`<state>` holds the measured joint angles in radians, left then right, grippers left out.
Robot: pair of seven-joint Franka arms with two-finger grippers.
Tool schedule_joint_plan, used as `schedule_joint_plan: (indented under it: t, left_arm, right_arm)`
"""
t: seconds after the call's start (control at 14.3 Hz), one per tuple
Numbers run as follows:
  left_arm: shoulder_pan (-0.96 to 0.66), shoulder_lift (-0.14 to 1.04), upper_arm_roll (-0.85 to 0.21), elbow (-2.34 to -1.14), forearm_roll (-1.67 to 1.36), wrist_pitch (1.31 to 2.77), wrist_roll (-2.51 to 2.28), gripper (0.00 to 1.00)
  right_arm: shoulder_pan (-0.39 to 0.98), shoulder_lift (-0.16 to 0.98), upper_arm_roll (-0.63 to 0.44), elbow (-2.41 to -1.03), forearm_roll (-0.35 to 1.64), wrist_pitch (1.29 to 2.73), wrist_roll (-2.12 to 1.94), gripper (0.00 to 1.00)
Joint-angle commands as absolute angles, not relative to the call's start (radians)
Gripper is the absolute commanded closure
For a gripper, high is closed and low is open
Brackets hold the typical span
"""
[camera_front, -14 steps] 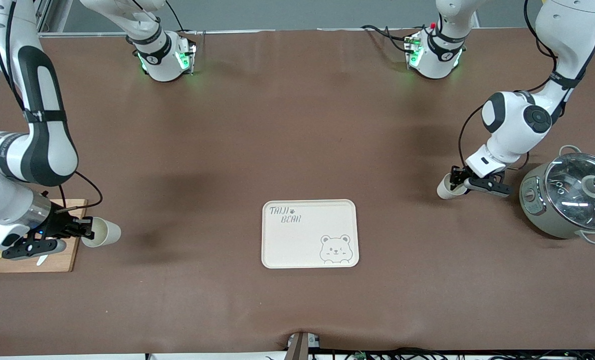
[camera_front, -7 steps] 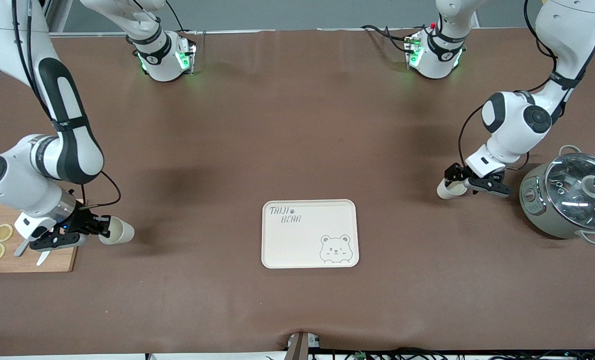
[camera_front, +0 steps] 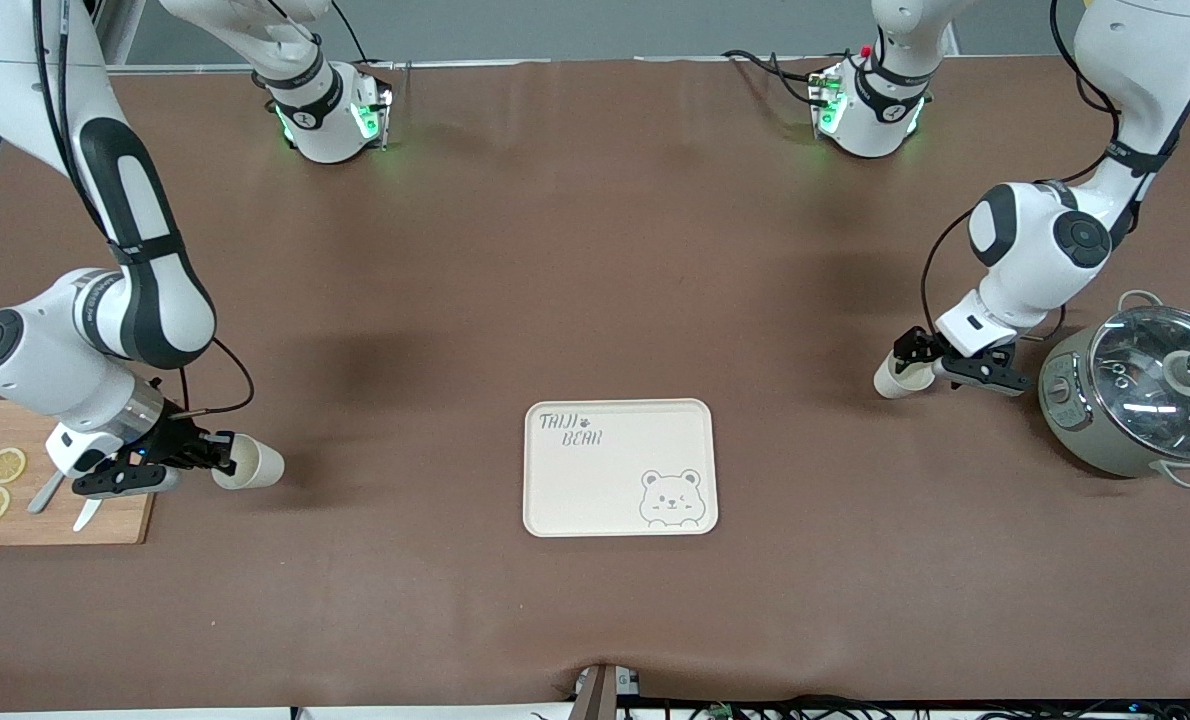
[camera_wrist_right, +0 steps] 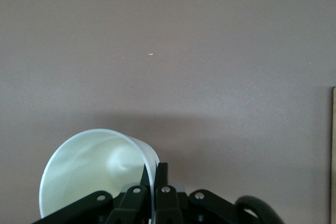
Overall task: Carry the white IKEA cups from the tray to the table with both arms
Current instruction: 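Lower both cups onto the table beside the pot and board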
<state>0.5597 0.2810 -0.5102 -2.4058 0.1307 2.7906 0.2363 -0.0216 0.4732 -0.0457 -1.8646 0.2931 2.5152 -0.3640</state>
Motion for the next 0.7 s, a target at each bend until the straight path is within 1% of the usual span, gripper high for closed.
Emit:
schedule_joint_plan:
  t: [0.0,0.21,0.49,0.63]
  left_arm:
    - [0.566,0.192,-0.518,-2.375,0.123,2.665,0.249,0.0]
    - [0.566,0.15,-0.523,-2.288,0.118,2.492,0.242,0.0]
    - [0.565,0.13,-0.543,-2.097,0.109,2.177,0.232,0.0]
    - [0.555,0.136,-0.555,-2.007,0.106,2.09,0.198,0.0]
  right_arm:
    - [0.004,0.462,-0.046,-1.923,0.322,2.601,-0.377,1.0]
    - [0.018,0.482,-0.044,-1.933,0.322,2.637,-0.376,1.0]
    - [0.025,0.509,-0.044,-1.931,0.324,2.684,-0.374,1.0]
    - [0.026,0.525,-0.035,-1.931,0.324,2.703,-0.374,1.0]
